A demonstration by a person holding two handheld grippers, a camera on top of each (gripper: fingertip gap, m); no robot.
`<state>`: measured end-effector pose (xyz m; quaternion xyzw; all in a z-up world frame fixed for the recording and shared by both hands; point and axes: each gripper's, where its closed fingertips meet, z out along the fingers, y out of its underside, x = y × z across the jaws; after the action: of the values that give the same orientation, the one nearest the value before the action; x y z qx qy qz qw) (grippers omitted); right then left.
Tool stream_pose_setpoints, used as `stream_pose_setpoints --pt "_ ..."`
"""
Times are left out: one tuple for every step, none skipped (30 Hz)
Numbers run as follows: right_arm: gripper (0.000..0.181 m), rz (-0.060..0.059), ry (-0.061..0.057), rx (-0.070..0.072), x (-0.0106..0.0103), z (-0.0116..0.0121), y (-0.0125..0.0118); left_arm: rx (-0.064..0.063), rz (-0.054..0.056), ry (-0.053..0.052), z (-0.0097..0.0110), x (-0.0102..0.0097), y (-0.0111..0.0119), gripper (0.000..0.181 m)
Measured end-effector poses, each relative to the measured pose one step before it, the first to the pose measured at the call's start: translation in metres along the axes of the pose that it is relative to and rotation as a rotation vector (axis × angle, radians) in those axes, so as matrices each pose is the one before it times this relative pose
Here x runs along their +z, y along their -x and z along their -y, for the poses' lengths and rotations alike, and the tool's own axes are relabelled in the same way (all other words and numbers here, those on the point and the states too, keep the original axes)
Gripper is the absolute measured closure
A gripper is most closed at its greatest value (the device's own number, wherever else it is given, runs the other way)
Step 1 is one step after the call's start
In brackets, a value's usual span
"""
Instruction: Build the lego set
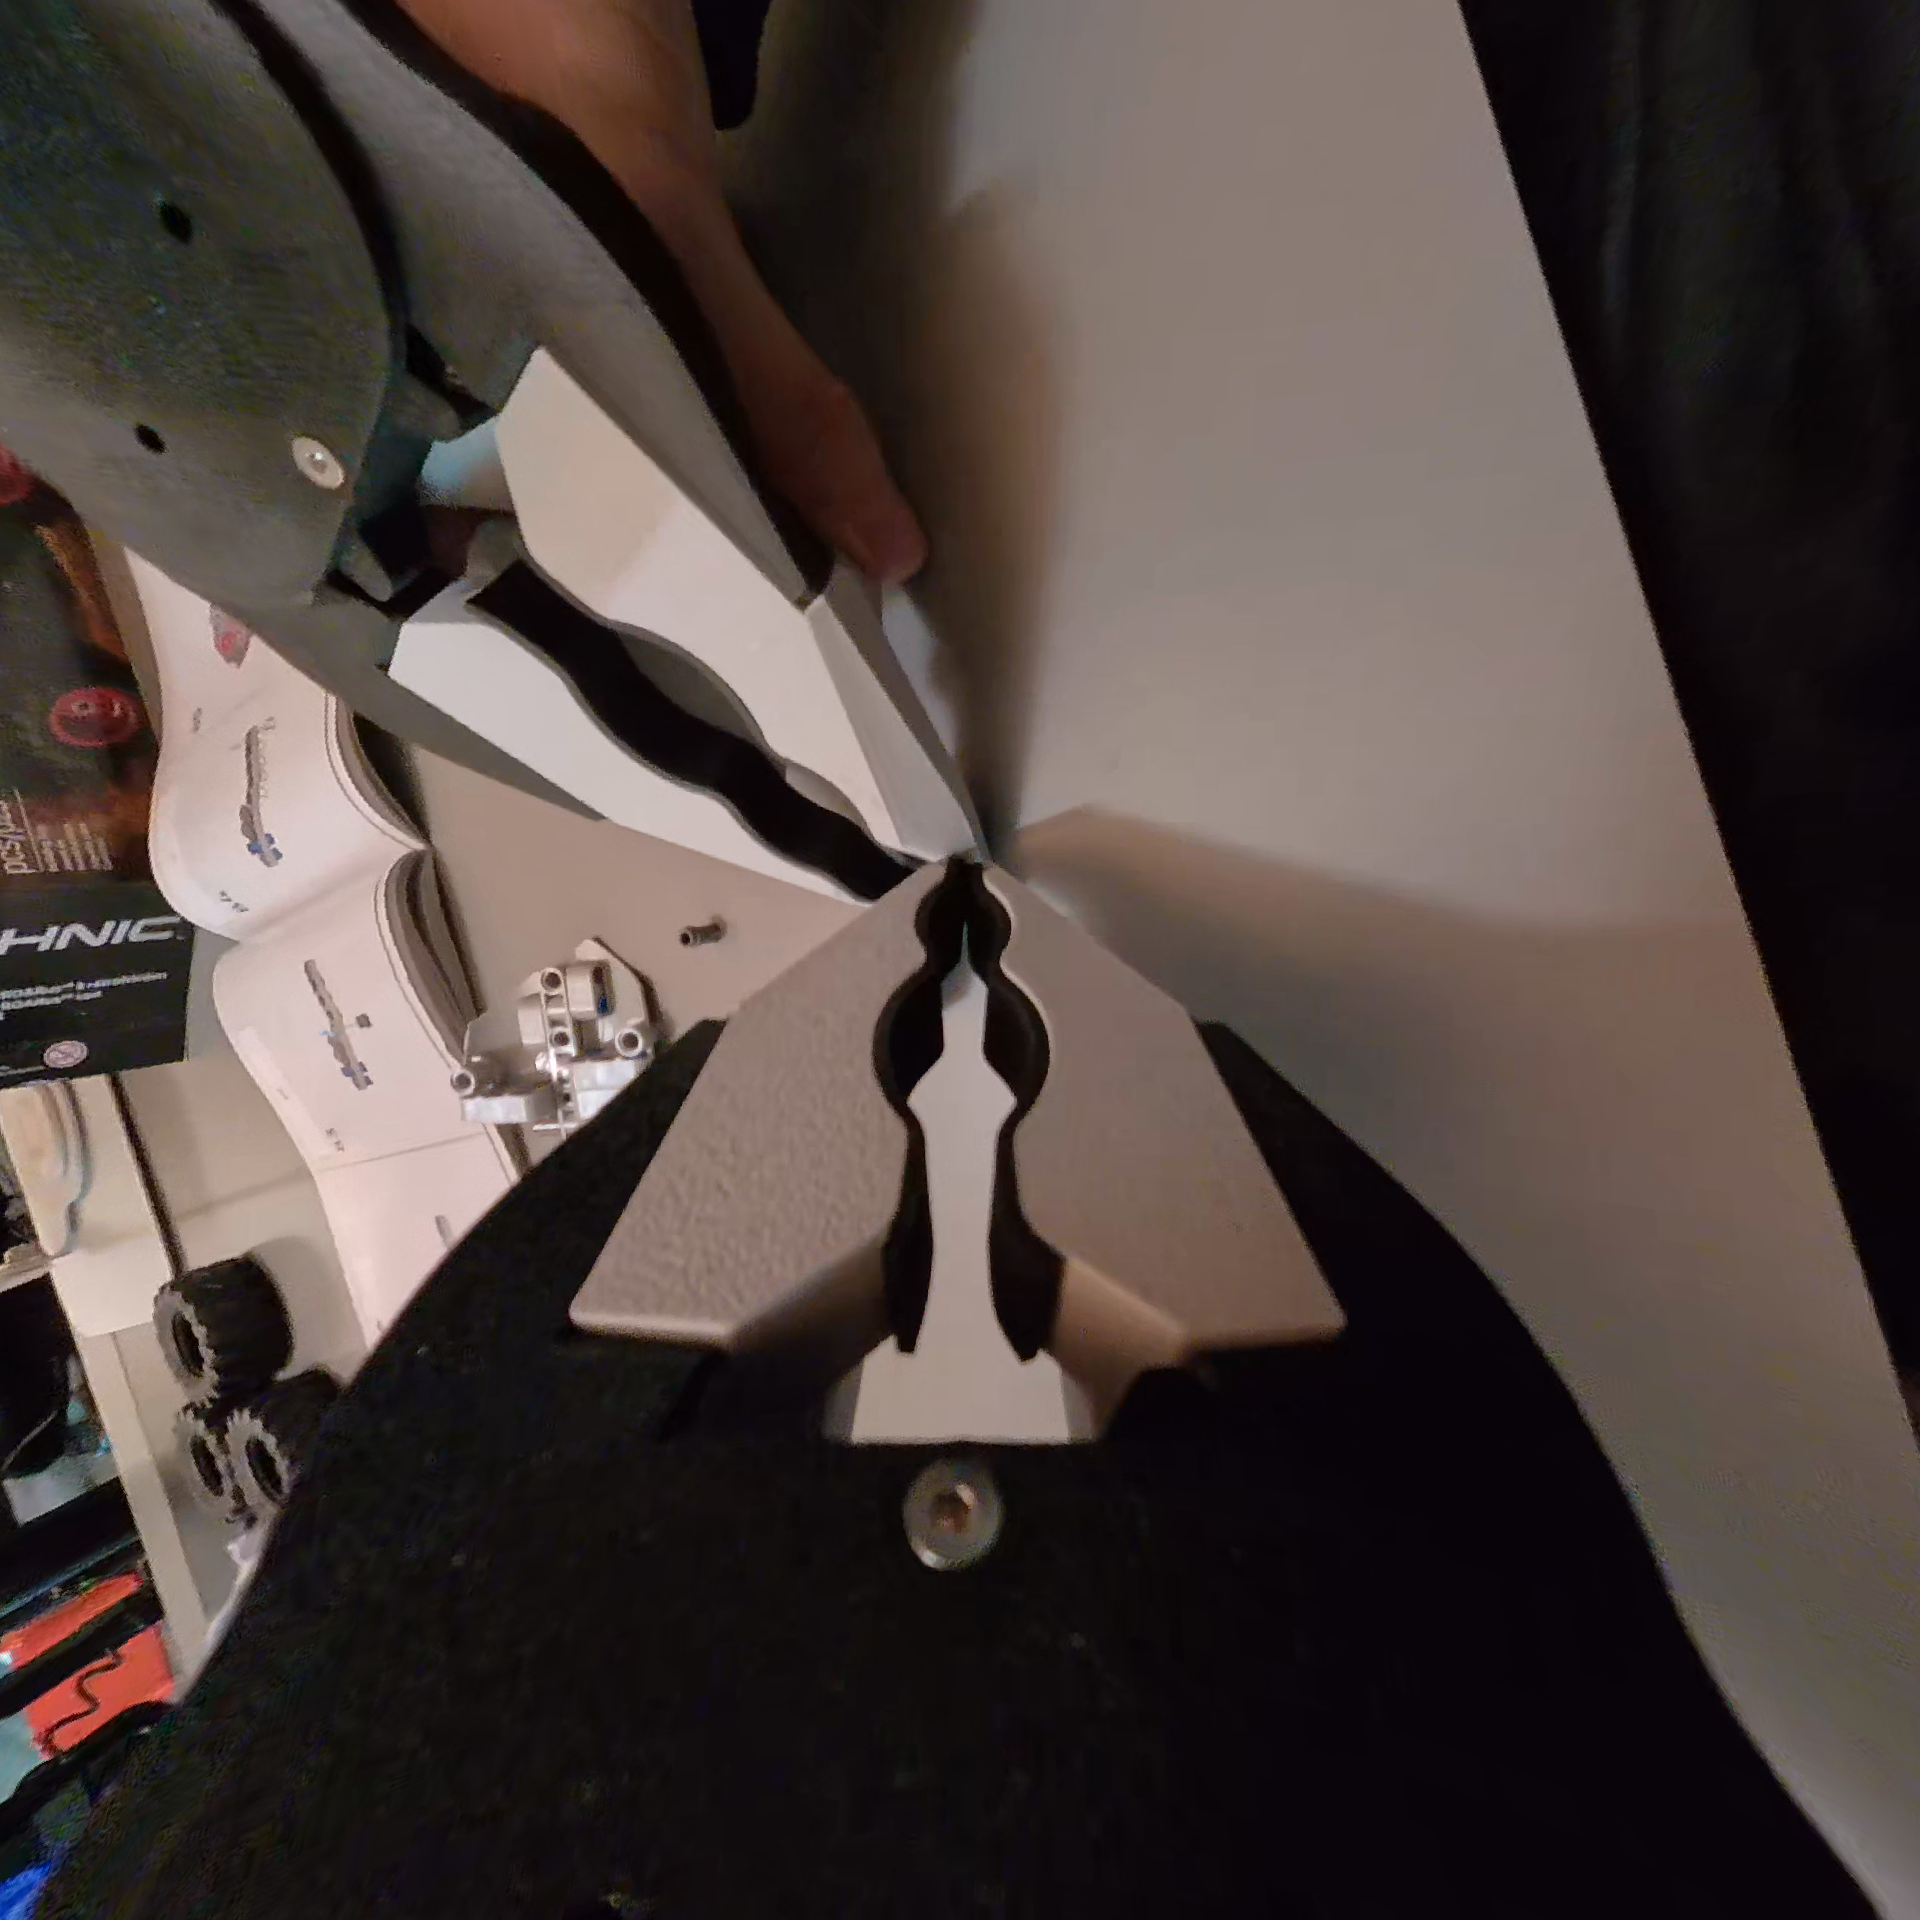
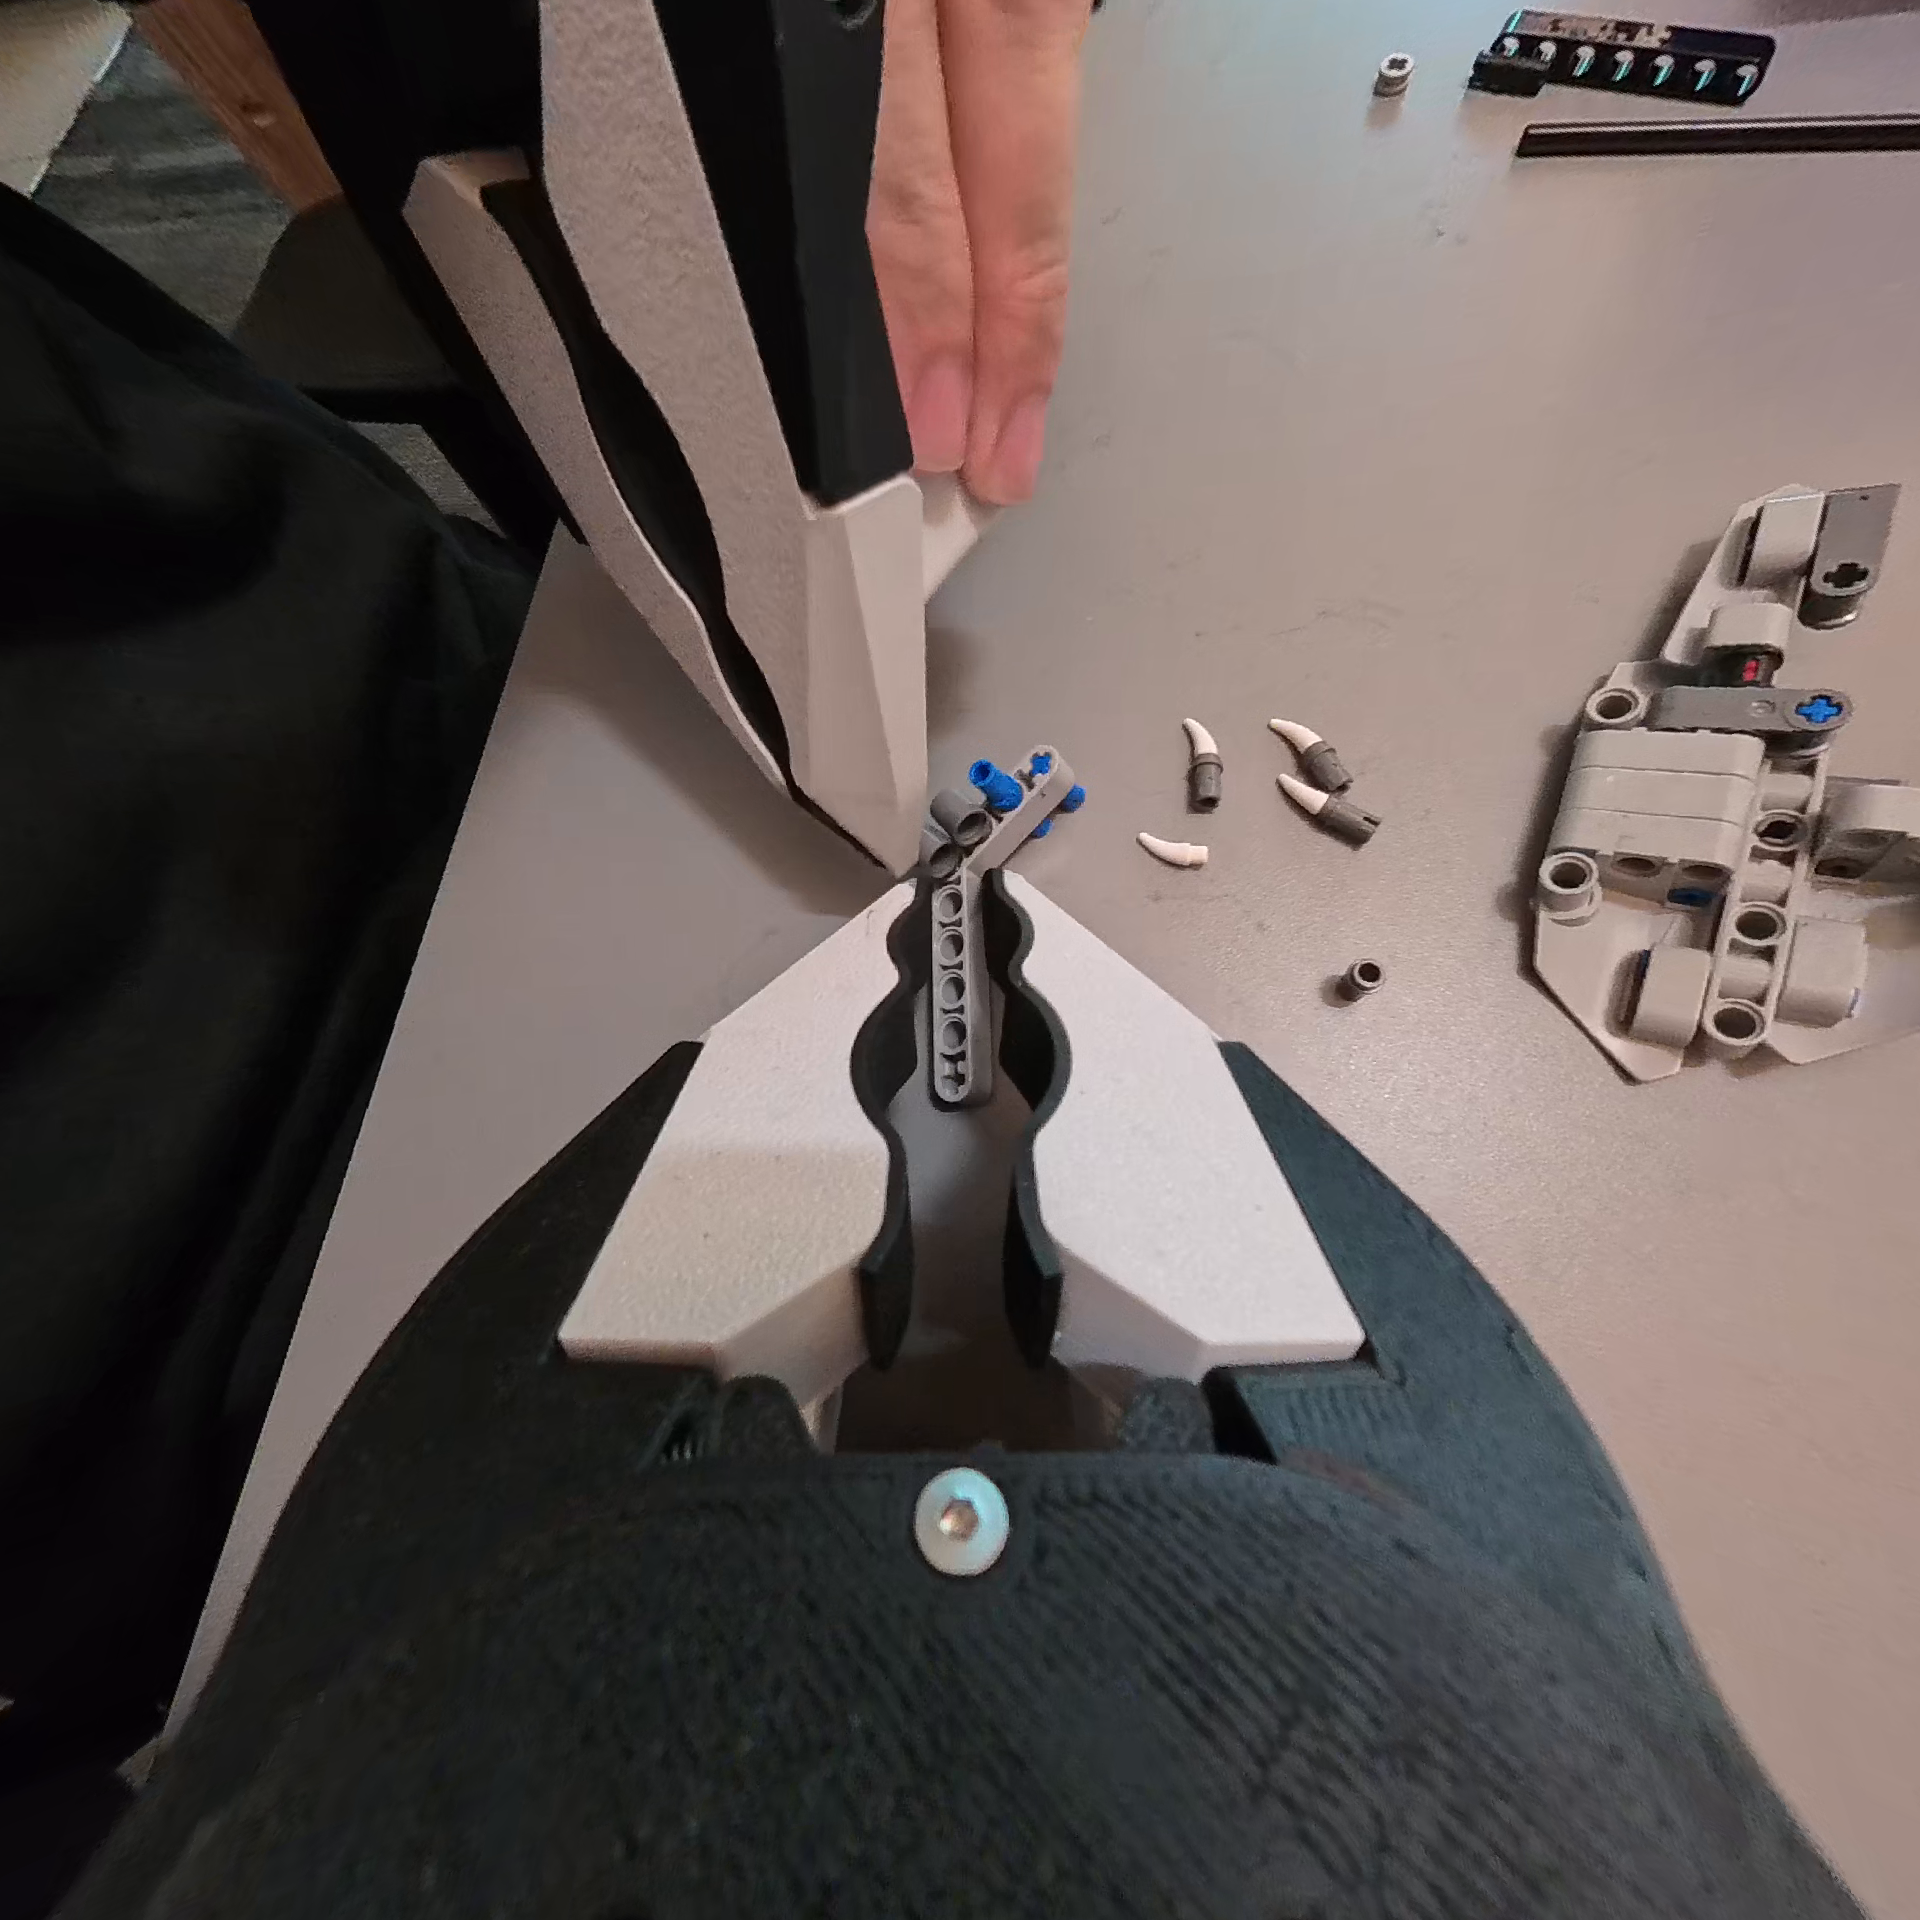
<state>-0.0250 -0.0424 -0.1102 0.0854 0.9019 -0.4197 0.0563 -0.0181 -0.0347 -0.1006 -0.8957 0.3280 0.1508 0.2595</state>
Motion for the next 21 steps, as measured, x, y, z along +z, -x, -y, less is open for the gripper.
stream_pose_setpoints --pt "0.172 0.0027 0.0000 0.0035 -0.00002 0.00012 0.00003 0.0045 -0.0134 0.0061 -0.00016 0.00089 -0.00057 0.181" --pt "0.173 0.0029 0.0012 0.0033 -0.00005 -0.00026 0.00000 -0.0120 -0.0186 0.0024 -0.00018 0.00007 -0.00024 0.181" --pt "0.173 0.0012 -0.0001 0.0014 0.00000 0.00007 -0.00003 -0.0090 -0.0173 -0.0005 0.00005 0.00016 -0.00029 0.181" --pt "0.173 -0.0001 0.0004 -0.0002 -0.00002 -0.00007 0.00007 0.0112 -0.0038 -0.0005 0.00002 0.00016 -0.00019 0.181" --pt "0.173 -0.0016 0.0002 -0.0021 0.00001 0.00004 -0.00005 0.0186 0.0074 -0.0013 0.00025 -0.00011 -0.00014 0.181" --pt "0.173 -0.0025 -0.0007 -0.0031 0.00001 0.00005 0.00003 0.0005 0.0130 -0.0125 0.00033 -0.00018 -0.00002 0.181" --pt "0.172 -0.0040 -0.0006 -0.0054 0.00002 0.00010 0.00009 -0.0393 0.0139 -0.0273 0.00063 -0.00079 0.00064 0.181" --pt "0.172 -0.0032 -0.0006 -0.0049 0.00002 0.00012 0.00014 -0.0622 0.0159 -0.0349 0.00077 -0.00222 0.00154 0.181" --pt "0.172 0.0007 -0.0008 -0.0008 -0.00016 0.00003 0.00013 -0.0558 0.0220 -0.0368 0.00096 -0.00381 0.00244 0.181" --pt "0.172 0.0017 0.0001 0.0004 -0.00015 0.00002 0.00017 -0.0441 0.0328 -0.0343 0.00090 -0.00435 0.00340 0.181" --pt "0.172 -0.0005 0.0000 -0.0009 0.00000 -0.00002 -0.00004 -0.0331 0.0385 -0.0198 -0.00026 -0.00331 0.00326 0.180" --pt "0.172 0.0000 -0.0001 -0.0006 -0.00005 0.00007 0.00007 -0.0162 0.0391 -0.0069 -0.00068 -0.00175 0.00189 0.178" --pt "0.172 0.0015 -0.0002 0.0015 -0.00007 0.00003 0.00001 0.0019 0.0375 0.0026 -0.00058 -0.00037 0.00054 0.174" --pt "0.172 0.0020 -0.0003 0.0023 -0.00007 0.00005 0.00005 0.0137 0.0389 0.0070 0.00017 0.00068 -0.00005 0.173" --pt "0.172 0.0021 -0.0003 0.0025 -0.00001 0.00000 -0.00005 0.0233 0.0328 0.0101 0.00069 0.00121 -0.00092 0.173" --pt "0.172 0.0017 -0.0002 0.0019 -0.00007 0.00002 0.00007 0.0280 0.0260 0.0137 0.00041 0.00176 -0.00143 0.172" --pt "0.172 0.0012 -0.0001 0.0014 0.00006 0.00001 -0.00004 0.0288 0.0185 0.0178 -0.00066 0.00251 -0.00154 0.171" --pt "0.172 0.0005 0.0000 0.0007 -0.00001 0.00001 0.00003 0.0255 0.0073 0.0173 -0.00134 0.00278 -0.00211 0.171" --pt "0.172 -0.0005 0.0007 0.0005 -0.00005 -0.00008 -0.00013 0.0157 0.0085 -0.0007 0.00094 0.00178 -0.00072 0.170" --pt "0.172 0.0005 -0.0007 0.0006 0.00004 0.00012 0.00001 0.0112 0.0048 0.0081 -0.00054 0.00171 0.00012 0.169" --pt "0.172 0.0009 -0.0008 0.0046 -0.00004 -0.00002 0.00011 0.0139 -0.0119 0.0135 -0.00164 0.00169 -0.00166 0.171"
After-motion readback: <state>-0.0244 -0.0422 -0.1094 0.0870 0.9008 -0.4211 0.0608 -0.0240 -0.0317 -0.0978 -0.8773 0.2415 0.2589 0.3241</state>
